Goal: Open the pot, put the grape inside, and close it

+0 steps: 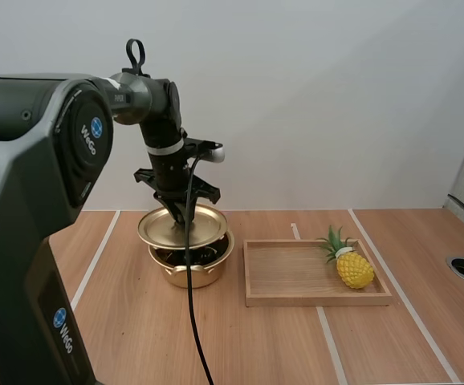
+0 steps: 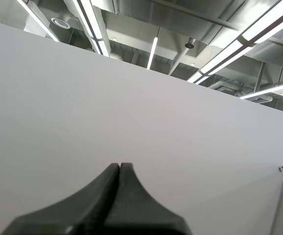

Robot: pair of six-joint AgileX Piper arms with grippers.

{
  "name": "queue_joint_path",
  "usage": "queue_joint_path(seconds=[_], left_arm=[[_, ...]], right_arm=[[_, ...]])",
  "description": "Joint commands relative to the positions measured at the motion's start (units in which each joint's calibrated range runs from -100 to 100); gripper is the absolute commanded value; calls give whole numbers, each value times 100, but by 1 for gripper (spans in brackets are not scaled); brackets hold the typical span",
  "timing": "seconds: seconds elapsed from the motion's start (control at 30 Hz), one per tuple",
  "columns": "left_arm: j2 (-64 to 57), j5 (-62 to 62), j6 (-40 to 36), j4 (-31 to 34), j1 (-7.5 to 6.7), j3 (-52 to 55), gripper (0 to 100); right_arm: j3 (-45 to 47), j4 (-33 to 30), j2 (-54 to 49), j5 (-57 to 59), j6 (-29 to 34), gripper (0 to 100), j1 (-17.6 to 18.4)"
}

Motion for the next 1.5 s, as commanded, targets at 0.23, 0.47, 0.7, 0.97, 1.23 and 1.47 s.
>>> queue_joint_path(seconds=[0.23, 0.47, 0.7, 0.97, 1.23, 1.47], left_arm=[[-25, -783, 310, -542, -13, 406, 0], [-25, -1205, 334, -571, -13, 423, 0], [31, -1285, 343, -478, -13, 434, 0], [281, -1493, 329, -372, -13, 456, 0], [324, -1950, 329, -259, -13, 743, 0], [324, -1659, 329, -125, -13, 779, 0]], right_arm=[[-39, -39, -45, -90, 17, 0, -23], [-39, -39, -45, -90, 17, 0, -23], [-39, -39, -45, -90, 17, 0, -23], [-39, -39, -45, -90, 17, 0, -23], [-39, -39, -45, -90, 17, 0, -23], [-39, 72, -34, -90, 17, 0, -23]])
